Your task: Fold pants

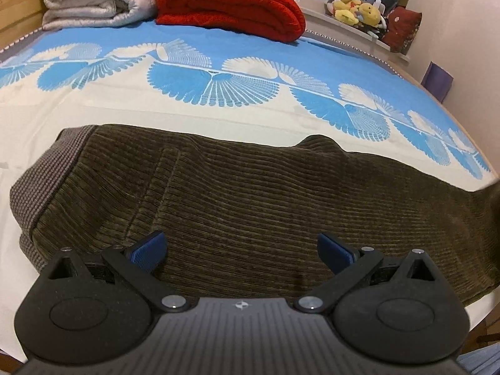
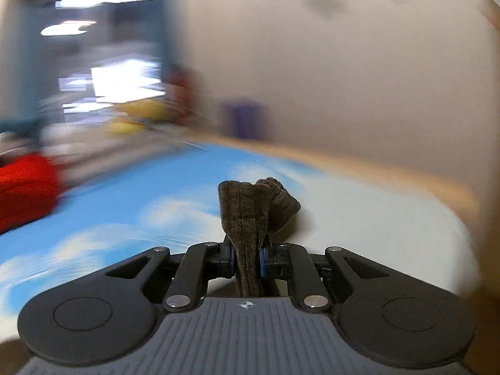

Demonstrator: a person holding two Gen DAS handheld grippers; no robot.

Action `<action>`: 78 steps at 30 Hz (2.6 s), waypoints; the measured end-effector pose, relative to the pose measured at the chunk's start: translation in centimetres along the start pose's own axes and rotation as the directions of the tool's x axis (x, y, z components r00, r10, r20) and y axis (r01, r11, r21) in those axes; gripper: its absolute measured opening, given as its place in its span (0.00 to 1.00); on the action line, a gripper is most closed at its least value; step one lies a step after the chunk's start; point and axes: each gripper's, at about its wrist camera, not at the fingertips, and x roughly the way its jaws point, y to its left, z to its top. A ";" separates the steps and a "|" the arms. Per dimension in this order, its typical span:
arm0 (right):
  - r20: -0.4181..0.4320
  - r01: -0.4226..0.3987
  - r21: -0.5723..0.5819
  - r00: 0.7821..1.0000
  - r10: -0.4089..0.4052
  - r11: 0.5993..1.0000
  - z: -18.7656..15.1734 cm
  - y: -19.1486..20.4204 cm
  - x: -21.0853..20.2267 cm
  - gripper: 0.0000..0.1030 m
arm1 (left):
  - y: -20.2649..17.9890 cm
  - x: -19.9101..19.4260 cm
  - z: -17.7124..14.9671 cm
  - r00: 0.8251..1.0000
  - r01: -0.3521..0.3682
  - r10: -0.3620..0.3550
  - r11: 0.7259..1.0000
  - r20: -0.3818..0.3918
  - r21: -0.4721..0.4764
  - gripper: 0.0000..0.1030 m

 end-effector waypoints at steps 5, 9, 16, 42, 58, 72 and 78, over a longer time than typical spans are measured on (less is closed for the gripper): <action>-0.163 -0.489 -0.515 0.862 0.479 0.704 -7.0 15.6 -6.1 0.13 | 0.3 -0.1 -0.1 1.000 -0.004 0.004 1.000 0.000 -0.010 1.00; -0.496 -0.687 -0.651 0.707 0.504 0.323 -16.1 20.8 -8.8 0.14 | 0.7 -0.5 -0.1 1.000 -0.001 0.001 1.000 0.005 -0.010 1.00; -0.481 -0.688 -0.634 0.708 0.517 0.352 -16.0 20.7 -9.1 0.15 | 1.2 -0.7 0.0 1.000 0.005 -0.005 1.000 0.001 -0.024 1.00; -0.616 -0.851 -0.208 0.496 0.612 0.482 -13.3 19.0 -10.4 0.57 | -10.1 2.5 -3.4 0.980 0.179 -0.164 0.975 -0.114 0.133 1.00; -0.344 -0.134 0.220 0.916 0.205 0.966 -9.2 4.1 -7.6 0.71 | -10.2 2.9 -4.7 0.988 0.153 -0.140 0.964 -0.070 0.220 1.00; -0.533 0.136 0.508 0.826 0.186 0.850 -12.7 1.1 -1.3 0.81 | -9.8 2.6 -4.8 0.988 0.147 -0.135 0.968 -0.073 0.202 1.00; -0.539 0.136 0.464 0.827 0.157 0.876 -12.4 2.5 -1.3 0.84 | -9.6 2.5 -4.8 0.988 0.146 -0.134 0.969 -0.075 0.197 1.00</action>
